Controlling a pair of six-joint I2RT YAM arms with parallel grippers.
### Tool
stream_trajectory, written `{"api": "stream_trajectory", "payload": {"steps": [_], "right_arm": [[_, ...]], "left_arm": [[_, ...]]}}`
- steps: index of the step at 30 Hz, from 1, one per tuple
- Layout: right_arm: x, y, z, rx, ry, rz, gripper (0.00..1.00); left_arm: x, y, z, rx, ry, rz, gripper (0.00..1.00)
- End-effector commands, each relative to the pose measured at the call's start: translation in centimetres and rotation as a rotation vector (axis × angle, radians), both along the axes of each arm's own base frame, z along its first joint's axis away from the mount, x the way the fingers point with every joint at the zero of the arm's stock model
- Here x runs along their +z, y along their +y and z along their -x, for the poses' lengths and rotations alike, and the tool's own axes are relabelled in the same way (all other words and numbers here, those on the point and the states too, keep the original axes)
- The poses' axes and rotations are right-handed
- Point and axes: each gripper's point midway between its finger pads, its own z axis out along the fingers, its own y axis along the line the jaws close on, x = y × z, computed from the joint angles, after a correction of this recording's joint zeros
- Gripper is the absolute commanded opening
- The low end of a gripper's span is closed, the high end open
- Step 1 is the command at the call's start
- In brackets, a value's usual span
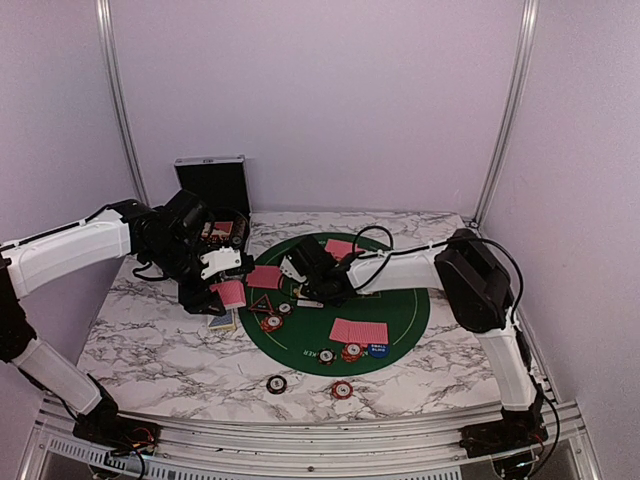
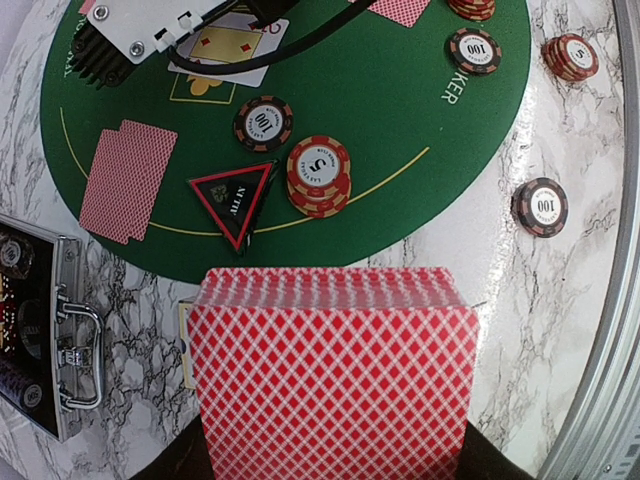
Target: Distribute texas hold em gaming equipment
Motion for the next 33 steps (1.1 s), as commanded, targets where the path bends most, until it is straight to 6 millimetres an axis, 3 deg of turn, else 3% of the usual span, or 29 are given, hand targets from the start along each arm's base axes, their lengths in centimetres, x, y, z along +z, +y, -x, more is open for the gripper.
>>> {"api": "stream_trajectory", "payload": {"steps": [1, 4, 13, 18, 21, 26, 28, 31, 33], "right_arm": [[0.1, 1.2, 1.8, 0.039, 0.065, -0.06, 0.13], [-0.1, 1.4, 2.6, 0.054, 0.108, -0.09, 0.22], [0.3, 1.6, 4.1, 0.073, 0.184, -0.149, 0.36], [0.6, 1.7, 4.6, 0.071, 0.22, -0.191, 0.51], [1.0, 1.6, 4.4, 0.061, 0.236, -0.222, 0.55], [2.9, 0.9, 3.5, 0.029, 0.25, -0.309, 0.67], [4.0, 0.7, 3.1, 0.014, 0.256, -0.358, 0.76], [6.1, -0.1, 1.8, -0.035, 0.236, -0.433, 0.97], [8.1, -0.7, 0.8, -0.086, 0.205, -0.51, 0.99]], "left_arm": [[1.1, -0.2, -0.3, -0.01, -0.028, 0.027, 0.0], [1.2, -0.3, -0.4, -0.011, -0.028, 0.028, 0.0], [1.3, -0.4, -0.6, -0.009, -0.031, 0.027, 0.0], [0.9, -0.3, -0.6, -0.008, -0.019, 0.014, 0.0], [1.0, -0.3, -0.5, -0.013, -0.019, 0.019, 0.0], [1.1, -0.3, -0.5, -0.013, -0.022, 0.019, 0.0], [1.1, -0.3, -0.5, -0.013, -0.023, 0.018, 0.0], [1.2, -0.4, -0.5, -0.014, -0.023, 0.021, 0.0], [1.3, -0.4, -0.6, -0.013, -0.026, 0.023, 0.0]]}}
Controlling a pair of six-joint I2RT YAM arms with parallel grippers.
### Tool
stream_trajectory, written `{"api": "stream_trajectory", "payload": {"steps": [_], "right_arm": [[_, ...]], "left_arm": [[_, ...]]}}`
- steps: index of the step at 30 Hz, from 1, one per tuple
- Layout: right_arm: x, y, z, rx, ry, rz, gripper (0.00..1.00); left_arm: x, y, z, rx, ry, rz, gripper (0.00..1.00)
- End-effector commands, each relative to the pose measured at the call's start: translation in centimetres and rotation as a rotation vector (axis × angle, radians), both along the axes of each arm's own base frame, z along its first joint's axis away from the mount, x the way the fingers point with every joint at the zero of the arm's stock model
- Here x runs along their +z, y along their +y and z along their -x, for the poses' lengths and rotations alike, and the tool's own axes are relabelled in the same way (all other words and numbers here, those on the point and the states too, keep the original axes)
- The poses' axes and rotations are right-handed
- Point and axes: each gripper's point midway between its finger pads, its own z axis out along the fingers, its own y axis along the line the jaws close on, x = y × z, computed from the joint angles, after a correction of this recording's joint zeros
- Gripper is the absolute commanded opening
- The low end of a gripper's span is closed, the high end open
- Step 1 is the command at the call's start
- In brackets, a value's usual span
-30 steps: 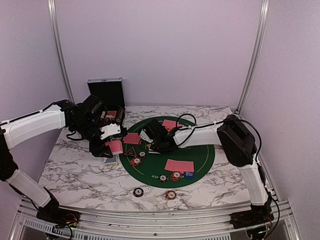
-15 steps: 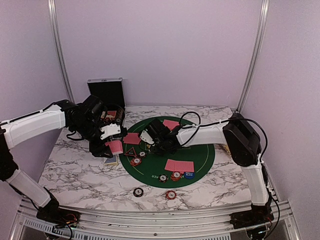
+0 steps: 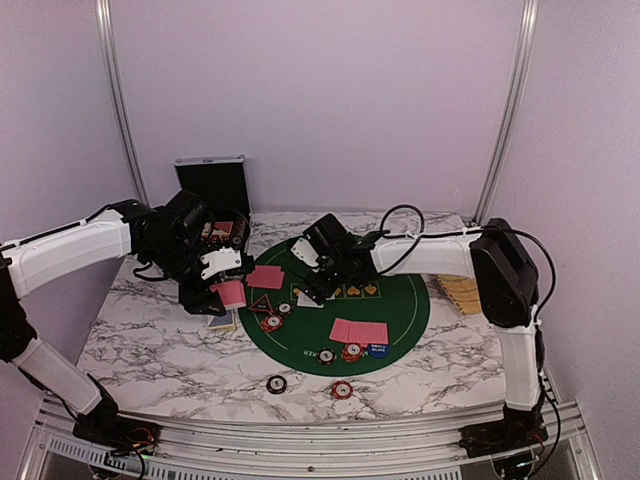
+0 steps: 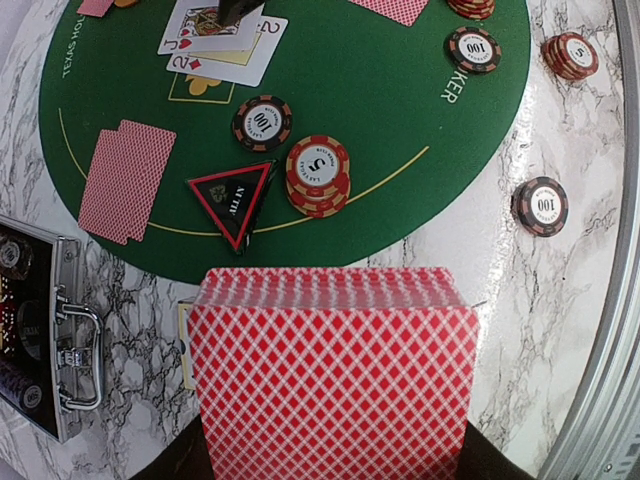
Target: Distribute texas hold em gaming equipment
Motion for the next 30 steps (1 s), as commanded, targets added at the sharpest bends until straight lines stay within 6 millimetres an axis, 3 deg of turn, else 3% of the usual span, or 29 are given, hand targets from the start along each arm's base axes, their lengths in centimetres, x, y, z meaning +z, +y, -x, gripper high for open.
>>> {"api": "stream_trajectory", "payload": {"steps": [1, 5, 9, 14, 20, 26, 30], "right_arm": [[7.5, -0.9, -2.4, -0.141, -0.056, -0.229, 0.99], [12.8, -2.1, -3.2, -0.265, -0.129, -0.414, 0.99], [15.0, -0.3, -2.2, -0.178, -0.004, -0.583, 0.99], [14.6, 2.8, 0.0, -0.075, 0.229, -0.724, 0.99], [14.3, 5.7, 4.1, 0.024, 0.596, -0.955, 0.99], [11.9, 7.0, 6.6, -0.001, 0.871, -1.039, 0.99], [11.1, 7.7, 8.0, -0.017, 0.952, -1.052, 0.99]], "left_arm": [[1.3, -0.4, -0.5, -0.008, -0.025, 0.025, 0.0], [1.5, -0.4, -0.6, -0.008, -0.032, 0.027, 0.0], [1.8, -0.5, -0.6, -0.008, -0.035, 0.035, 0.0], [2.1, -0.6, -0.8, -0.003, -0.038, 0.041, 0.0], [2.3, -0.6, -0.8, -0.001, -0.044, 0.045, 0.0], [2.6, -0.7, -0.8, 0.002, -0.048, 0.051, 0.0], [2.4, -0.7, -0.8, 0.003, -0.043, 0.049, 0.0]]}}
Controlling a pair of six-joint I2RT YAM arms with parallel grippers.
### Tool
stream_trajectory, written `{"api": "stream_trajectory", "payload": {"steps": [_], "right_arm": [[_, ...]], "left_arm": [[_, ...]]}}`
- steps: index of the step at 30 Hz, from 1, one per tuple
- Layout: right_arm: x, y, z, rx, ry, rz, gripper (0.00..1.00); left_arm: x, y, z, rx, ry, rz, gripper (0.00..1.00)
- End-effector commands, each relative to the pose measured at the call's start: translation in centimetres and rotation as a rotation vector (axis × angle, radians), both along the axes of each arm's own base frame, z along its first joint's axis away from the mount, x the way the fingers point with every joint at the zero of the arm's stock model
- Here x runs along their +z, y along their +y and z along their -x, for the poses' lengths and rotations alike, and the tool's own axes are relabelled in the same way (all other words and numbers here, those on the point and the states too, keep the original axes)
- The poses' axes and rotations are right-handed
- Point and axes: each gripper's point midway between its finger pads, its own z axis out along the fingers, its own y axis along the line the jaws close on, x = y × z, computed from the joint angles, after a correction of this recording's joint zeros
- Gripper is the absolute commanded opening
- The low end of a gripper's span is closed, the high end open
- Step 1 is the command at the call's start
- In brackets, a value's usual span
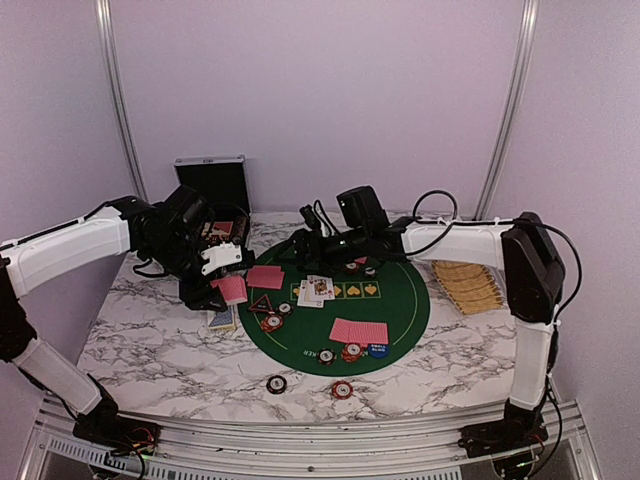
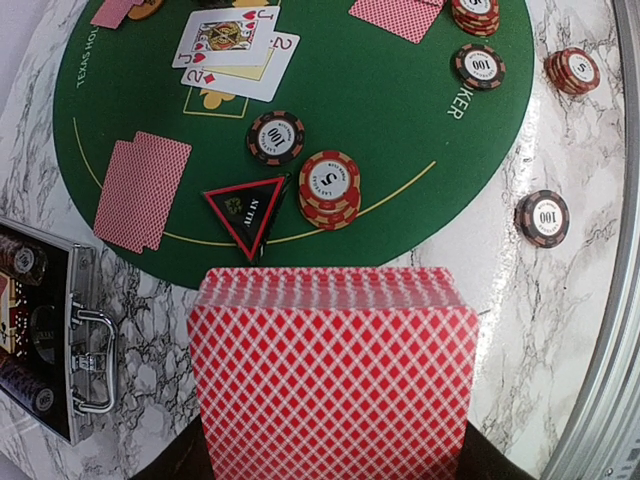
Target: Distribute texas hold em gaming equipment
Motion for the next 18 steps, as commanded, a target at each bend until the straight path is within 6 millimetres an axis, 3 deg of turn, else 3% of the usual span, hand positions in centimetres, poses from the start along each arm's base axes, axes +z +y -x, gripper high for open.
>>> {"api": "stream_trajectory", "payload": {"steps": [1, 18], "right_arm": [[1.5, 1.6, 1.9, 0.062, 0.11, -0.106, 0.99], [0.9, 6.2, 4.8, 0.15, 0.241, -0.205, 0.97]], "left_arm": [[1.5, -0.4, -0.4, 0.0, -0.022, 0.035, 0.0], [1.9, -1.2, -1.1, 0.003, -0.027, 0.056, 0.0]]}}
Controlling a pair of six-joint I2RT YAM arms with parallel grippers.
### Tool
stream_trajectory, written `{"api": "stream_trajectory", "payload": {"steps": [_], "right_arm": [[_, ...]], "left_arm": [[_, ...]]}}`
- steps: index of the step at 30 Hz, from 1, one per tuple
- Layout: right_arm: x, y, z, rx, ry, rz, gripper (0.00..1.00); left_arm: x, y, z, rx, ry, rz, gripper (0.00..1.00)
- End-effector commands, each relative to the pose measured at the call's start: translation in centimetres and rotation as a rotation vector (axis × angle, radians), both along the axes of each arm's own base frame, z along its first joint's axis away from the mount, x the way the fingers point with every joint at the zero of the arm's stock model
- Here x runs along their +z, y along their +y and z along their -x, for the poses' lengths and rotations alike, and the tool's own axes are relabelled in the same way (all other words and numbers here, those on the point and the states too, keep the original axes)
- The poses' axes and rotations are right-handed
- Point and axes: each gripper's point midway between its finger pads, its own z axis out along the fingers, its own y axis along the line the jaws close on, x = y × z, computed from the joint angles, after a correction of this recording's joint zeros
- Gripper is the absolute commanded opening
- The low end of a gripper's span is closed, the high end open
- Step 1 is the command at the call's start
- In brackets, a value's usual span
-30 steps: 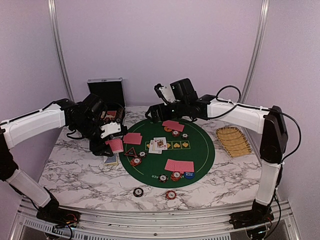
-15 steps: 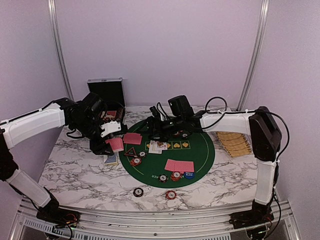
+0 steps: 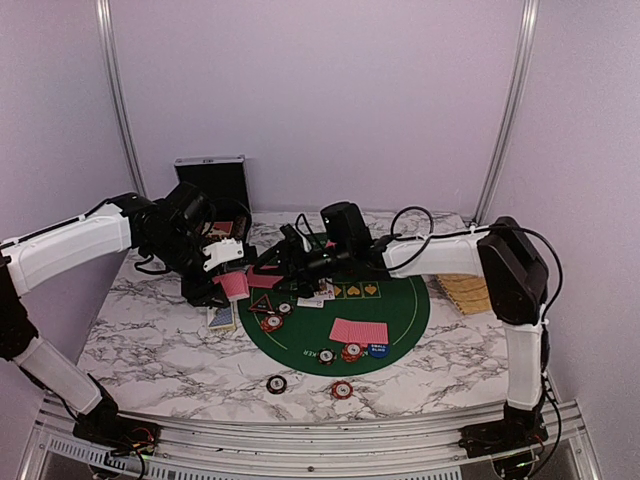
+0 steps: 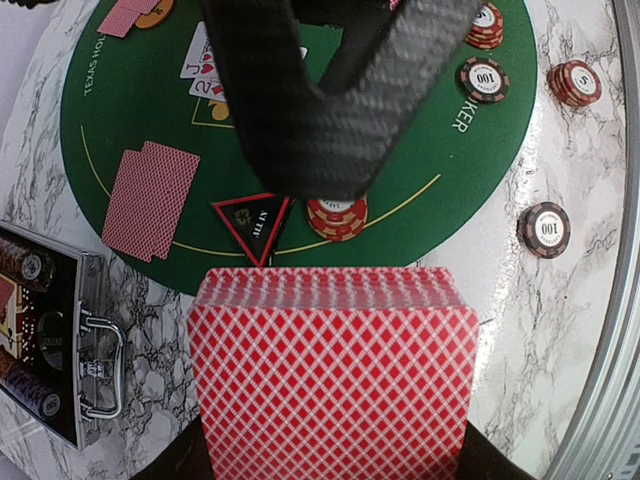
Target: Distribute texas hold em gaming equipment
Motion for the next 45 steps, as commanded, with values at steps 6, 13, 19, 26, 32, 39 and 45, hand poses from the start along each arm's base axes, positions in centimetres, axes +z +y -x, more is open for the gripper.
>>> {"api": "stream_trajectory", "payload": {"steps": [6, 13, 19, 26, 32, 39, 45], "right_arm": [[1.4, 2.8, 0.6, 0.046, 0.035, -0.095, 0.95], [1.9, 4.1, 1.3, 0.077, 0.053, -0.135, 0.94], [2.0, 4.6, 1.8, 0.093, 0.065, -0.151, 0.93], [1.9, 6.0, 2.4, 0.125, 0.086, -0.167, 0.91], [1.8, 6.9, 2.6, 0.142, 0.099, -0.18, 0.9], [0.9, 8.5, 2.7, 0.177, 0.131, -0.186, 0.89], [-0.2, 8.7, 2.7, 0.185, 0.149, -0.174, 0.89]], "left_arm": [[1.3, -0.8, -0.5, -0.003, -0.012, 0.045, 0.0], [1.1, -0.9, -0.5, -0.003, -0.009, 0.042, 0.0], [1.2, -1.0, -0.6, -0.004, -0.011, 0.043, 0.0], [1.6, -1.4, -0.8, -0.008, -0.018, 0.05, 0.0], [1.9, -1.5, -0.8, -0.012, -0.026, 0.054, 0.0], [1.7, -1.6, -0.9, -0.017, -0.025, 0.047, 0.0], [1.8, -1.6, -1.1, -0.02, -0.03, 0.046, 0.0]]}}
